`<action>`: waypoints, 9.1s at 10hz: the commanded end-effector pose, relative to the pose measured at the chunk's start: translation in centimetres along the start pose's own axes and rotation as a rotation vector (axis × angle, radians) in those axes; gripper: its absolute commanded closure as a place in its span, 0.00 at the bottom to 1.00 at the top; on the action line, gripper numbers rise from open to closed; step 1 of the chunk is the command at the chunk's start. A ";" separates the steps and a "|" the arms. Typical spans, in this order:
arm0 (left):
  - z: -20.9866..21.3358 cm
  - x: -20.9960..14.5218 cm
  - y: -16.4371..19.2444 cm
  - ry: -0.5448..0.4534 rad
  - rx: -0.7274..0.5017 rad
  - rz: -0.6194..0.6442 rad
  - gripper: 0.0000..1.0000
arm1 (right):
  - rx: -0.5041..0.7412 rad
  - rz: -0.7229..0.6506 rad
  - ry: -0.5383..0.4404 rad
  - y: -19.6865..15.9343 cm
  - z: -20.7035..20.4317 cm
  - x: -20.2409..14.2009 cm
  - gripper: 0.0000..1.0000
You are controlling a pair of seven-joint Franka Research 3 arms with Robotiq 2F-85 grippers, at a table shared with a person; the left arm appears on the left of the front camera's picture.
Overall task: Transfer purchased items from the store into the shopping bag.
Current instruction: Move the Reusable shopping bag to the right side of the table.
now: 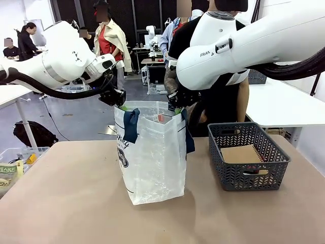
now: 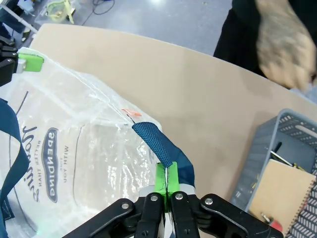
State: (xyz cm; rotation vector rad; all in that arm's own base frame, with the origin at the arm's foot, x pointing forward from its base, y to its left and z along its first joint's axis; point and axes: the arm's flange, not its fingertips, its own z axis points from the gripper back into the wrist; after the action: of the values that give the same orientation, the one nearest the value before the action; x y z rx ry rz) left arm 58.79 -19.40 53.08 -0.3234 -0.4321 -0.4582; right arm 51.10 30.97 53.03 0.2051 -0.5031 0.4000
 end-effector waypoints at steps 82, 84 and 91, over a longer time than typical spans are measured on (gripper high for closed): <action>0.2 -0.3 0.1 0.004 0.007 0.015 1.00 | -0.003 -0.008 -0.004 -0.2 0.2 0.1 1.00; 0.2 -0.3 0.1 0.004 0.007 0.015 1.00 | -0.003 -0.008 -0.004 -0.2 0.2 0.1 1.00; 0.2 -0.3 0.1 0.004 0.007 0.015 1.00 | -0.003 -0.008 -0.004 -0.2 0.2 0.1 1.00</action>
State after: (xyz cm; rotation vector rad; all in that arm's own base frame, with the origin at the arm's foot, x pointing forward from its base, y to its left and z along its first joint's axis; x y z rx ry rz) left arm 58.74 -19.49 53.02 -0.3239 -0.4302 -0.4594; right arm 51.10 30.95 53.05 0.2051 -0.5036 0.3996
